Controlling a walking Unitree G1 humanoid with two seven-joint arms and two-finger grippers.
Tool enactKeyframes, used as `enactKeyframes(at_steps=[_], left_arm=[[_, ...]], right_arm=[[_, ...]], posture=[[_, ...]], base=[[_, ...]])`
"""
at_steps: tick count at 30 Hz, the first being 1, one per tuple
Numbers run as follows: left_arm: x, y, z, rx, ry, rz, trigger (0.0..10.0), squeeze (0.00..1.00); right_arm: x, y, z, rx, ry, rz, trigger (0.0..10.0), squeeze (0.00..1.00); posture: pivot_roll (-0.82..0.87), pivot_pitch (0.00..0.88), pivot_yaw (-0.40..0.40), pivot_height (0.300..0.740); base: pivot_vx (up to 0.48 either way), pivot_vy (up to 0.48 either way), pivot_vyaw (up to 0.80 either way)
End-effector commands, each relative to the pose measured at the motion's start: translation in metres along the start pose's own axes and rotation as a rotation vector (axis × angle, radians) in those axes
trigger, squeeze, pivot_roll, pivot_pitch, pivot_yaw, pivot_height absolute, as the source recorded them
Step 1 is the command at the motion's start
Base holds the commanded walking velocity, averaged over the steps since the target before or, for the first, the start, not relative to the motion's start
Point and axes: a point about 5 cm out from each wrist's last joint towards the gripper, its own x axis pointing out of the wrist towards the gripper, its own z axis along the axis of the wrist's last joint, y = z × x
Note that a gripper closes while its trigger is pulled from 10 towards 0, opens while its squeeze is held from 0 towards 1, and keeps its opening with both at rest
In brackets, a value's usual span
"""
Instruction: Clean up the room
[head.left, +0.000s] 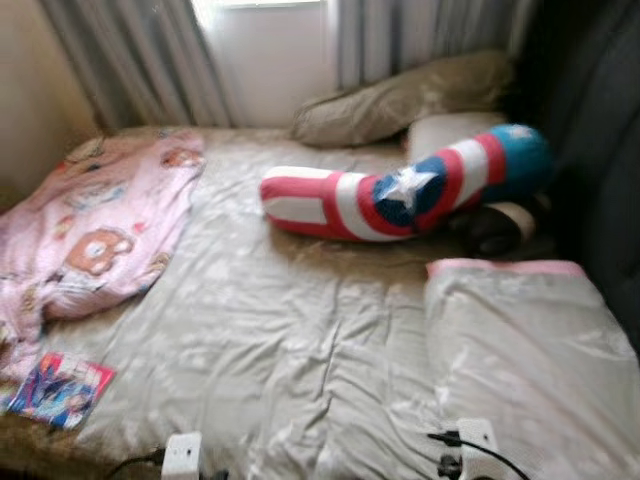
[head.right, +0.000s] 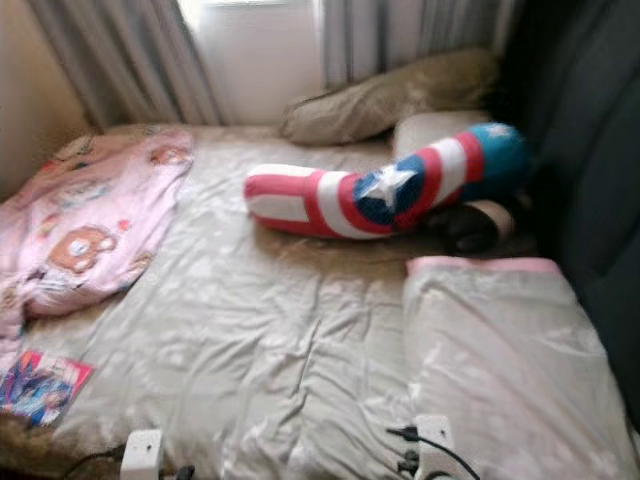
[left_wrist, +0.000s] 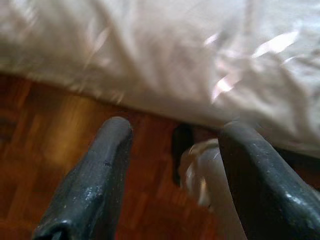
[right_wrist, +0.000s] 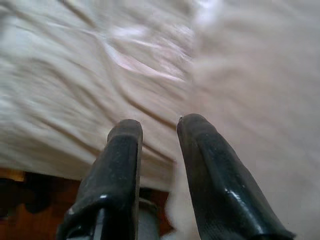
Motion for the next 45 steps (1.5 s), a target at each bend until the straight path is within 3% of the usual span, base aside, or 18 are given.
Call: enactKeyframes(at_steps=[1, 12, 32, 45], left_arm=[[-0.0002, 0.0041, -0.0004, 0.001, 0.012, 0.015, 10.0, 0.0], [0.0003, 0.0035, 0.0011, 0.003, 0.009, 0.014, 10.0, 0.0], [-0.0024, 0.0097, -0.0041, -0.004, 0.015, 0.02, 10.0, 0.0], [-0.0022, 0.0115, -0.0028, -0.007, 0.015, 0.022, 10.0, 0.0]], right_arm=[[0.0002, 0.009, -0.004, 0.02, 0.015, 0.019, 10.0, 0.0], [0.0008, 0.0155, -0.0034, 0.01, 0.018, 0.027, 10.0, 0.0], [-0.0004, 0.0093, -0.0077, 0.003, 0.029, 0.023, 10.0, 0.0], [0.0001, 0.0133, -0.0069, 0.002, 0.031, 0.027, 10.0, 0.0]], posture=[[0.05, 0.0, 0.042, 0.74], [0.06, 0.0, 0.042, 0.74], [0.06, 0.0, 0.041, 0.74], [0.06, 0.0, 0.04, 0.74]], base=[[0.0, 0.48, 0.0], [0.0, 0.48, 0.0], [0.0, 0.48, 0.0], [0.0, 0.48, 0.0]])
